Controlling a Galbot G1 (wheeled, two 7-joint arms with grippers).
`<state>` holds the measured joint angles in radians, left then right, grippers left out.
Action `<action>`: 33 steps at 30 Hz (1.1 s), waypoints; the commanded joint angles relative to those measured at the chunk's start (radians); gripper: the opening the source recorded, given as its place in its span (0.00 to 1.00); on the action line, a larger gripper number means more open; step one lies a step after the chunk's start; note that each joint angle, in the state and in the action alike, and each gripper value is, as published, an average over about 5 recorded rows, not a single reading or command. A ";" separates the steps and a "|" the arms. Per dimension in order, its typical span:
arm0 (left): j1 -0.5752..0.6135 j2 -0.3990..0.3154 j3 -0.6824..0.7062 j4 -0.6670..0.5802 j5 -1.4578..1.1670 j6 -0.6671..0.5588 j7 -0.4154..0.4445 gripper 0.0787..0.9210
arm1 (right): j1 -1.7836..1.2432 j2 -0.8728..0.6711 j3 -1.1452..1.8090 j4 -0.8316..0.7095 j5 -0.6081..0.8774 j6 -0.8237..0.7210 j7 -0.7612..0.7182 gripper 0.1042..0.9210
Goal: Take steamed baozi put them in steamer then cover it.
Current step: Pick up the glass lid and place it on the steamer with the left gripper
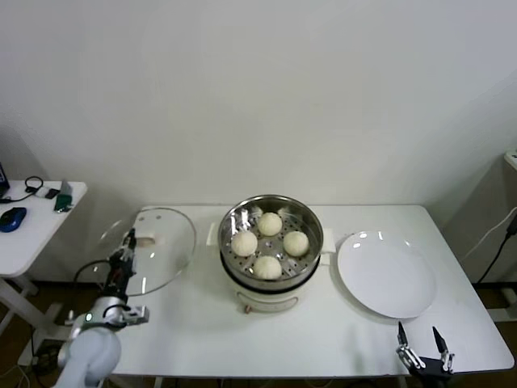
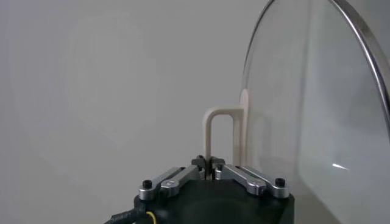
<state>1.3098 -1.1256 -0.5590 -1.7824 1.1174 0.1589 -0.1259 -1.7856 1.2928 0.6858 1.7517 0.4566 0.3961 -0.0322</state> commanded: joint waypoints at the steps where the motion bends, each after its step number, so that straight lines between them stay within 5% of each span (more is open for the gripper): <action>1: -0.068 0.139 0.169 -0.335 -0.063 0.367 0.260 0.07 | 0.010 0.004 -0.007 0.007 -0.032 0.000 0.019 0.88; 14: -0.272 -0.112 0.583 -0.311 0.281 0.495 0.379 0.07 | 0.056 0.017 -0.035 -0.030 -0.025 0.012 0.015 0.88; 22: -0.281 -0.284 0.681 -0.221 0.372 0.491 0.385 0.07 | 0.068 0.024 -0.035 -0.055 -0.022 0.012 0.011 0.88; 33: -0.291 -0.401 0.739 -0.098 0.443 0.472 0.367 0.07 | 0.056 0.020 -0.027 -0.056 -0.016 0.034 0.012 0.88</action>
<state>1.0401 -1.3876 0.0793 -1.9698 1.4643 0.6106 0.2229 -1.7299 1.3156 0.6591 1.7032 0.4380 0.4178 -0.0220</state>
